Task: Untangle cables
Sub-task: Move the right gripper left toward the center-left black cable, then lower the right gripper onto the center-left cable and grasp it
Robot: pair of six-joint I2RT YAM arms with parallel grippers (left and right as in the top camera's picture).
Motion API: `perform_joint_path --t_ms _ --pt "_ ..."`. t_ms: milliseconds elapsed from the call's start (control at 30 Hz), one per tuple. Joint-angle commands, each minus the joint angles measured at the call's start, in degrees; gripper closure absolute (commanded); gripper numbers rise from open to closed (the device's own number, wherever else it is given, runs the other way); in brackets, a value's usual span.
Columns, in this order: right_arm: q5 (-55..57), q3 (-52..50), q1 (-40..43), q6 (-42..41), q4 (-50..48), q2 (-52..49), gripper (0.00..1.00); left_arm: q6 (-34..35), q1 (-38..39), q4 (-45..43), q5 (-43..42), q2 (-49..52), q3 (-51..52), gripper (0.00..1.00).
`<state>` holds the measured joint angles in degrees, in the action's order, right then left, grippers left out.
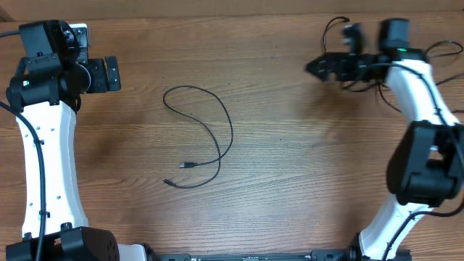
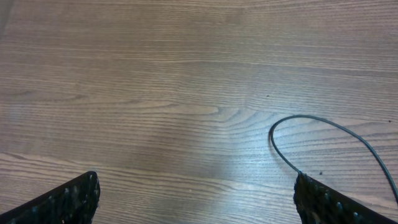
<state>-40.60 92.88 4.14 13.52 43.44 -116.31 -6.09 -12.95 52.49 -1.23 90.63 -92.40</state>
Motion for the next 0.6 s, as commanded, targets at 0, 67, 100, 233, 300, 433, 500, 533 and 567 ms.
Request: perform_joint_path --t_ms 0,67,100,233,300,433,500,533,567 --pt "1.7 0.5 -5.9 1.9 0.2 1.2 0.0 0.7 0.1 -0.1 0.2 -0.3 -0.4 0.0" --pt "3.0 0.5 -9.8 2.5 -0.1 1.2 0.0 0.7 0.1 -0.1 0.2 -0.3 -0.4 0.0" --pt "4.1 0.5 -12.0 3.1 -0.4 1.1 0.0 0.7 0.1 -0.1 0.2 -0.3 -0.4 0.0" --pt "10.2 0.5 -20.3 3.1 -1.7 1.1 0.0 0.8 0.1 -0.1 0.2 -0.3 -0.4 0.0" --pt "12.9 0.5 -23.7 3.1 -2.6 1.0 0.0 0.8 0.1 -0.1 0.2 -0.3 -0.4 0.0" --pt "16.8 0.5 -29.7 3.1 -5.9 -0.3 0.0 0.7 0.1 -0.1 0.2 -0.3 -0.4 0.01" --pt "17.0 0.5 -32.0 3.0 -7.8 -1.6 0.0 0.8 0.1 -0.1 0.2 -0.3 -0.4 0.01" --pt "17.0 0.5 -33.0 2.8 -8.7 -2.0 0.0 0.8 0.1 -0.1 0.2 -0.3 -0.4 0.0" --pt "17.0 0.5 -34.1 2.8 -9.6 -2.6 0.0 0.8 0.1 -0.1 0.2 -0.3 -0.4 0.0"
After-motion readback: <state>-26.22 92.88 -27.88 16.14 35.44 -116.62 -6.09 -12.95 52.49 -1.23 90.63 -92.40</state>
